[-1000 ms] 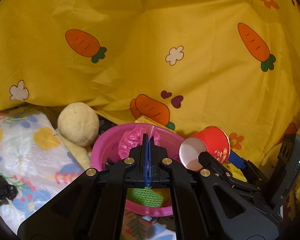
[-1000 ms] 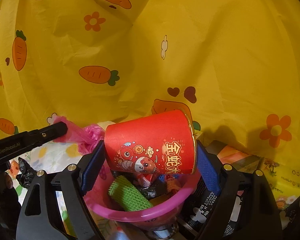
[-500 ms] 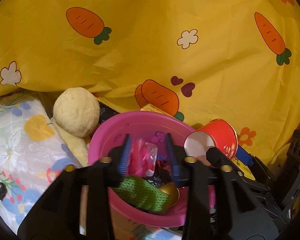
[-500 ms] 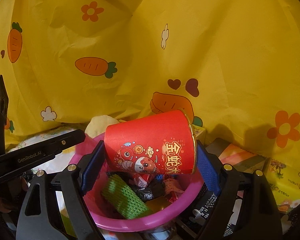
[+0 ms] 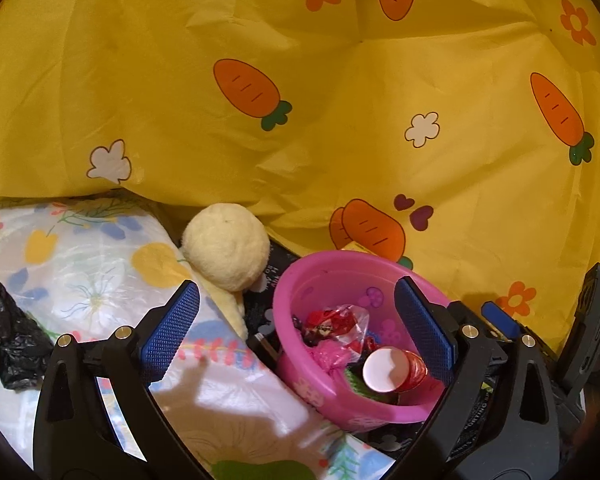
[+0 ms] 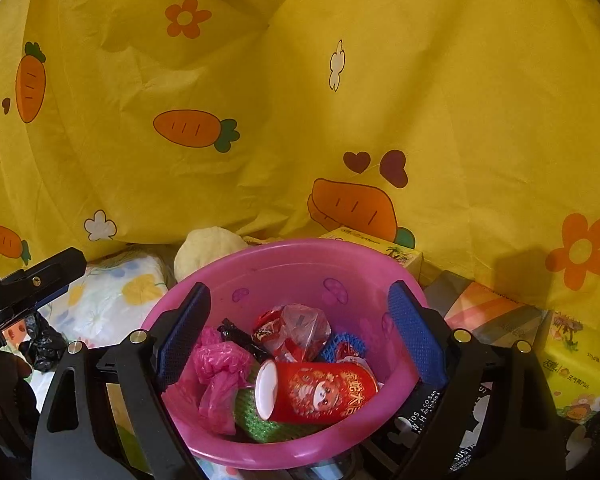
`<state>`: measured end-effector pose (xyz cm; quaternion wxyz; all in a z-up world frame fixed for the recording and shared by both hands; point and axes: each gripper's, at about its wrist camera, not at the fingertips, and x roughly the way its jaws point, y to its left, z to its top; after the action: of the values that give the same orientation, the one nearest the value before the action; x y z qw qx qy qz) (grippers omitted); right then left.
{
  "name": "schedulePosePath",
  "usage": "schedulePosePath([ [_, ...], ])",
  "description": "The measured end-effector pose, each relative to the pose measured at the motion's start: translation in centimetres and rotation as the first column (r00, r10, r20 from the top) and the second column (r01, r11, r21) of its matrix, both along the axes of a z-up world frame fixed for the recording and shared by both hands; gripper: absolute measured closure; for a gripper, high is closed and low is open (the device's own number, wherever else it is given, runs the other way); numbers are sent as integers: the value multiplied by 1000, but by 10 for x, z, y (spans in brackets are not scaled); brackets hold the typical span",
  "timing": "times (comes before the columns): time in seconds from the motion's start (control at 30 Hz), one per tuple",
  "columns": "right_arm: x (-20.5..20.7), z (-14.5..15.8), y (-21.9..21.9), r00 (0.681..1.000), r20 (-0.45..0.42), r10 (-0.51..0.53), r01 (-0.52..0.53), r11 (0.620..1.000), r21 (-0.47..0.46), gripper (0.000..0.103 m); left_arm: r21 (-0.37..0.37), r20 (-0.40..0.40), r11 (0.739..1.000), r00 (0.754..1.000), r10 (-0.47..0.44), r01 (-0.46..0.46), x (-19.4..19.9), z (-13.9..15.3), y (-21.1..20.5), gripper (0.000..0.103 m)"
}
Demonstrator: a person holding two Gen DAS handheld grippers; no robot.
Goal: Collect trash
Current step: 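Open both tools to drop the red cup and tissue into the bucket, then move both open tools back toward the white-orange cup and black bag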
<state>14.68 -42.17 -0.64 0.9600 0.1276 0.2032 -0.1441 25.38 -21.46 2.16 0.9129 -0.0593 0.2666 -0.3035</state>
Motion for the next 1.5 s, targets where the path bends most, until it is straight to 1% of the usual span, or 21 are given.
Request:
schedulePosePath([
  [0.1, -5, 2, 7, 1000, -2, -9, 9, 1000, -16, 16, 7, 8, 1000, 1000, 27, -27, -6, -1, 11, 7],
  [0.23, -15, 3, 20, 1000, 0, -20, 20, 999, -47, 16, 40, 30, 997, 997, 64, -65, -18, -3, 25, 7],
  [0.37, -24, 1, 34, 1000, -2, -4, 4, 999, -51, 16, 54, 31, 993, 994, 105, -106, -29, -7, 42, 7],
  [0.53, -31, 1, 54, 1000, -3, 22, -22, 998, -51, 16, 84, 46, 981, 984, 171, -174, -41, -10, 67, 7],
  [0.7, -34, 5, 78, 998, 6, 68, -68, 996, -53, 16, 121, 63, 958, 966, 253, -259, -50, -12, 100, 7],
  [0.83, -33, 4, 100, 994, 5, 109, -109, 993, -49, 16, 145, 72, 941, 951, 300, -307, -57, -14, 124, 7],
  [1.1, -26, 2, 145, 981, -16, 192, -192, 980, -48, 16, 150, 69, 913, 925, 373, -379, -69, -16, 171, 7],
  [1.33, -15, 3, 185, 963, -32, 268, -269, 962, -52, 16, 158, 63, 886, 900, 432, -436, -73, -19, 210, 7],
  [1.5, 7, 0, 215, 939, -73, 336, -340, 939, -46, 16, 163, 53, 859, 874, 483, -485, -70, -21, 241, 7],
])
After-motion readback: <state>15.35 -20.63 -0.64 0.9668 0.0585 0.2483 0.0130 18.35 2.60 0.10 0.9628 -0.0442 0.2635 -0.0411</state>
